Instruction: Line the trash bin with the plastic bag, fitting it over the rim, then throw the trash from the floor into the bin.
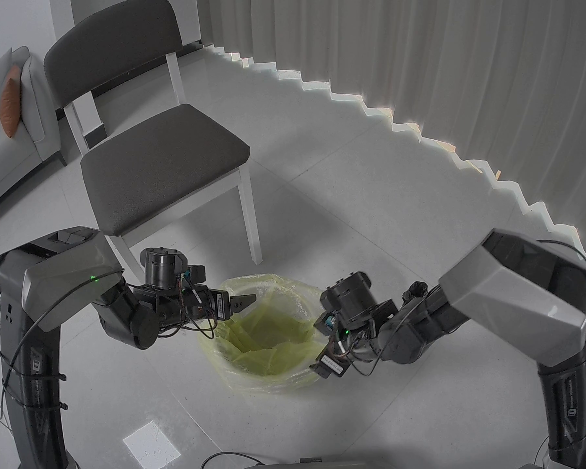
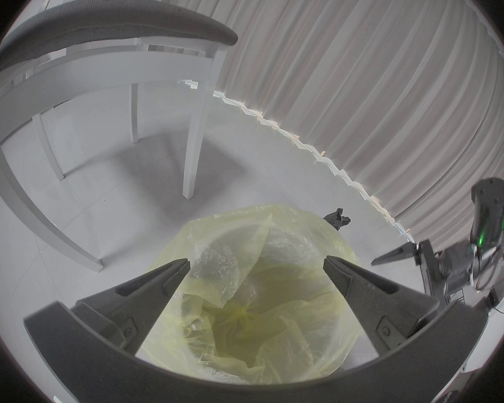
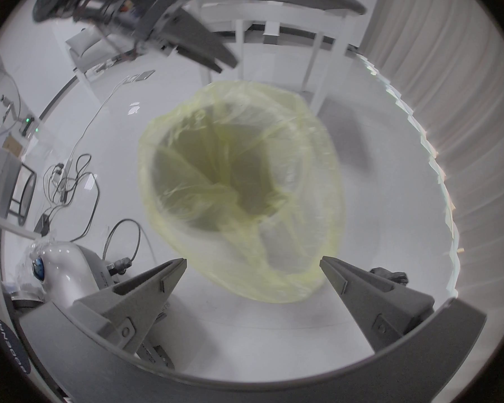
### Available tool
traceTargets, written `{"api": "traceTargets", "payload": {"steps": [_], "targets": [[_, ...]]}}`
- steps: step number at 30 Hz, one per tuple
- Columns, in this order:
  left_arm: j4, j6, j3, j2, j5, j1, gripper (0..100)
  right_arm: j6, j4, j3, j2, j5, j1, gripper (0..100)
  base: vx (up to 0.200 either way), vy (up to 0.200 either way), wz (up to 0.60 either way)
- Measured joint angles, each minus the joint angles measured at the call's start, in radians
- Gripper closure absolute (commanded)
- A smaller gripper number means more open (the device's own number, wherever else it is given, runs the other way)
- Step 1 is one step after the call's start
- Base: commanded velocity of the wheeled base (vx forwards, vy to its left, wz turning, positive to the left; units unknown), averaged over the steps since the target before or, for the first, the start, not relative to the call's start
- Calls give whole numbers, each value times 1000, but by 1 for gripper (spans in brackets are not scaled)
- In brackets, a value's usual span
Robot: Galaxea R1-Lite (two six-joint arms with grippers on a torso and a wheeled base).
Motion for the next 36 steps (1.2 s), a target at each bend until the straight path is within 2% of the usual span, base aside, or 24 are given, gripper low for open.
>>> {"api": "traceTargets", "payload": {"steps": [12,23,32,36], "targets": [[-16,-9,34,-44,5,14,0,1,-8,18,-114,56,-197,0,0,0,0],[-82,-11,108,-79,5,21,0,-2,10,-210,56,61,-216,0,0,0,0],[-127,-12,173,-107,5,33,0,-7,235,-528,214,55,-211,0,0,0,0],[-136,-12,191,-119,5,36,0,-9,409,-657,309,51,-210,0,0,0,0]]}}
